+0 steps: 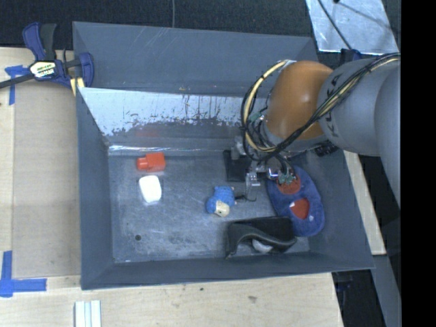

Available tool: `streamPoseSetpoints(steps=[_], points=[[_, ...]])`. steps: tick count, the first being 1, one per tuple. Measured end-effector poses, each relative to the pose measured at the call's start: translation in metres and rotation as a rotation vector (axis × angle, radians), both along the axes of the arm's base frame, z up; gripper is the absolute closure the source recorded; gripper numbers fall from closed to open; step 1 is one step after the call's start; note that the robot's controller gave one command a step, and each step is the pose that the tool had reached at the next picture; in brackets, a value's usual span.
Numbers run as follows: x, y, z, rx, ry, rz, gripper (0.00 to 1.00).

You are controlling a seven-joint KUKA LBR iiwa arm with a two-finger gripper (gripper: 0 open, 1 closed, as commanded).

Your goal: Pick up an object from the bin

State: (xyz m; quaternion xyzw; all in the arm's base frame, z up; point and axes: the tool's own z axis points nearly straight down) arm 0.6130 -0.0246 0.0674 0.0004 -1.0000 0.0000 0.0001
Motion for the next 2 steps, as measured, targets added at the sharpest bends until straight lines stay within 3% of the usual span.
streamPoseSetpoints(steps=[1, 2], points=[[0.002, 0.000, 0.005, 0.000, -0.007, 0.001, 1.00], [-0.024, -0.016, 0.203, -0.002, -0.014, 0.048, 1.00]])
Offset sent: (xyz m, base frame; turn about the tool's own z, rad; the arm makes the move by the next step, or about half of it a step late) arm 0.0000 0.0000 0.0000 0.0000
